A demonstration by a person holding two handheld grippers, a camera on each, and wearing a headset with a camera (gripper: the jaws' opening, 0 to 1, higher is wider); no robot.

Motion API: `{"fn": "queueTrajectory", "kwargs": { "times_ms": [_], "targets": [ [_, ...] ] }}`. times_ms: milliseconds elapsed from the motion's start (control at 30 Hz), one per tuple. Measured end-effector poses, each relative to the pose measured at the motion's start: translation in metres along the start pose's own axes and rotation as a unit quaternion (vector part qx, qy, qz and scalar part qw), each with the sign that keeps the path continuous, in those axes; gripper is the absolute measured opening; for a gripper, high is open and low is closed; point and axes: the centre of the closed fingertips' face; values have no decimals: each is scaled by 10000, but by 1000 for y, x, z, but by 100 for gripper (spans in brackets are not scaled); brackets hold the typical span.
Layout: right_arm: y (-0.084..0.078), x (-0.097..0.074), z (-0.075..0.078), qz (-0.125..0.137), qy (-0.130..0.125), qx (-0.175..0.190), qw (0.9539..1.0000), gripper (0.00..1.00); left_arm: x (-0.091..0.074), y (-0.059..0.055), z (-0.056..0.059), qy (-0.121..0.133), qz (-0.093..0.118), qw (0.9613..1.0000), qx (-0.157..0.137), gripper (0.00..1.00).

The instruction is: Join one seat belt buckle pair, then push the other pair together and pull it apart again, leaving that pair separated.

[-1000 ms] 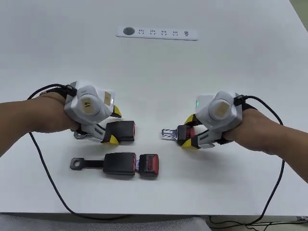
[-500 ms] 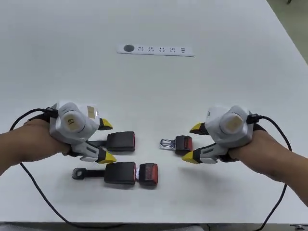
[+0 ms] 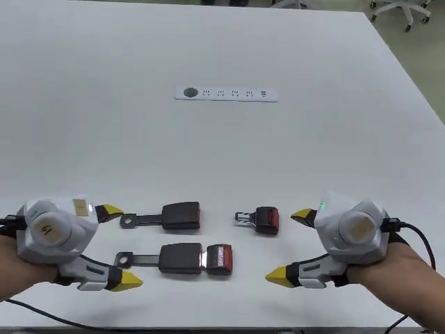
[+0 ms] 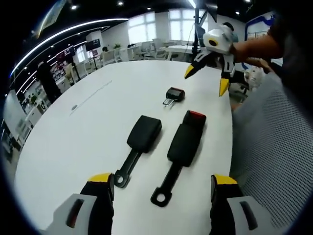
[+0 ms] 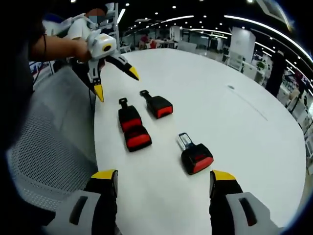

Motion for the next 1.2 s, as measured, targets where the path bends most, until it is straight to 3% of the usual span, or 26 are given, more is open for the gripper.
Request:
{"fn": "queueTrajectory", "kwargs": {
  "times_ms": [100, 167, 233, 300, 367, 400, 467, 567, 700, 833, 900, 1100, 1200],
  "targets": [
    [2, -7, -7, 68, -96, 11, 9999, 76, -4, -15, -12, 191, 28, 9995, -241, 86],
    [1, -10, -7, 112, -139, 49, 9998, 78, -9, -16, -7, 200, 95, 9992, -344, 89],
    [2, -13, -6, 184, -198, 55, 9996, 81, -7, -31, -14, 194, 87, 9991, -362, 92],
    [2, -15, -7, 226, -198, 105, 9995, 87, -12, -30, -7, 209, 57, 9991, -377, 96],
    [-1, -15, -6, 227, -208, 147, 9994, 88, -13, -41, -13, 243, 80, 9985, -494, 98],
    [-2, -15, -5, 220, -224, 152, 9994, 90, -17, -37, -10, 297, 112, 9978, -584, 100],
    [-4, -15, -5, 252, -261, 212, 9991, 93, -20, -43, -16, 407, 180, 9962, -754, 100],
    [-2, -16, -5, 338, -326, 223, 9987, 99, -24, -44, -17, 455, 264, 9943, -931, 100],
    [-4, -17, -6, 387, -383, 293, 9981, 99, -32, -43, -24, 633, 533, 9897, -1164, 100],
    [-5, -17, -8, 413, -409, 328, 9978, 99, -39, -43, -20, 667, 646, 9887, -1179, 100],
    [-5, -17, -8, 416, -418, 318, 9978, 99, -39, -51, -22, 670, 675, 9881, -1209, 100],
    [-3, -19, -7, 429, -524, 323, 9972, 99, -45, -40, -16, 754, 795, 9859, -1268, 100],
    [0, -20, -9, 419, -529, 292, 9973, 99, -44, -43, -12, 741, 708, 9878, -1174, 100]
  ]
}}
Point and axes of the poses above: the centre of the closed fingertips' face, and the gripper's own axes: x roughly forward along the fingers, z roughly to its right, y roughly out of its top, and after that the axes turned 5 degrees about -z, right-handed
